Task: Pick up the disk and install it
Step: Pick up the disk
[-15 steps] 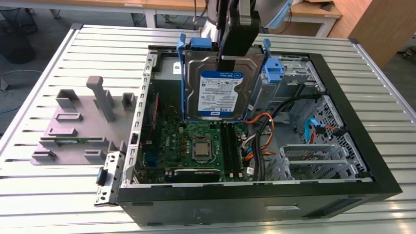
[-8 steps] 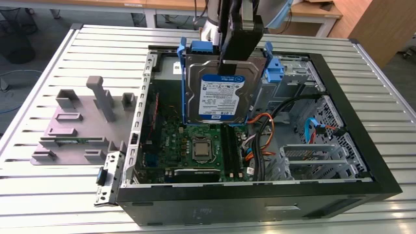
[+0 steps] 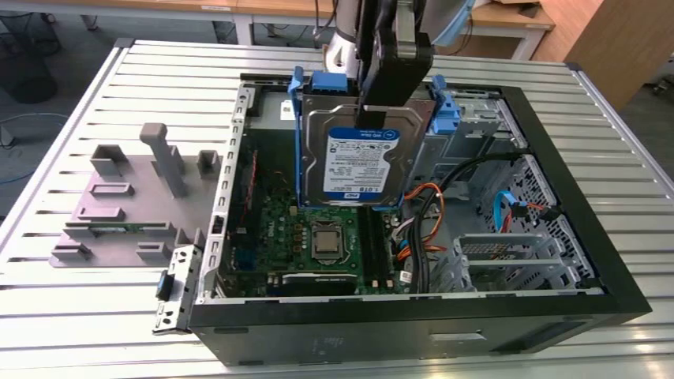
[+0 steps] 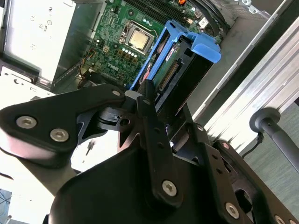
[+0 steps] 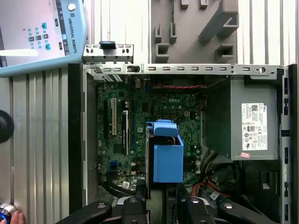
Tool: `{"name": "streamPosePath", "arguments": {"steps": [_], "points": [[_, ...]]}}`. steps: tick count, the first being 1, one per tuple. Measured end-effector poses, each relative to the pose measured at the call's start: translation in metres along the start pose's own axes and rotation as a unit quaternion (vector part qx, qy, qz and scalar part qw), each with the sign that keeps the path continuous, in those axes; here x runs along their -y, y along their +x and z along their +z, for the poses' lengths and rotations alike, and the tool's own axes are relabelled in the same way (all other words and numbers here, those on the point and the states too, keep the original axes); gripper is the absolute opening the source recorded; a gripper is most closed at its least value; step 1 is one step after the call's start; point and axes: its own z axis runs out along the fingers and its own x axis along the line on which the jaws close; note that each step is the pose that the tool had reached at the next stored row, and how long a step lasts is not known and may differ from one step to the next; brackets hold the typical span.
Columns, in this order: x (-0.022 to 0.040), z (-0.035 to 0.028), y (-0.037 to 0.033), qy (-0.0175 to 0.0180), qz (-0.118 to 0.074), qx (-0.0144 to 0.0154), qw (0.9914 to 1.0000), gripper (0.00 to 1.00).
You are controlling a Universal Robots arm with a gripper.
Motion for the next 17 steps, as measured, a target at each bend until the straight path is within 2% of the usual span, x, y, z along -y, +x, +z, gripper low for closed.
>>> {"name": "streamPosePath", "arguments": {"steps": [17], "points": [[0.0031, 0.0000, 0.0181, 0.0000, 0.000, 0.0000, 1.00000, 0.35]]}}
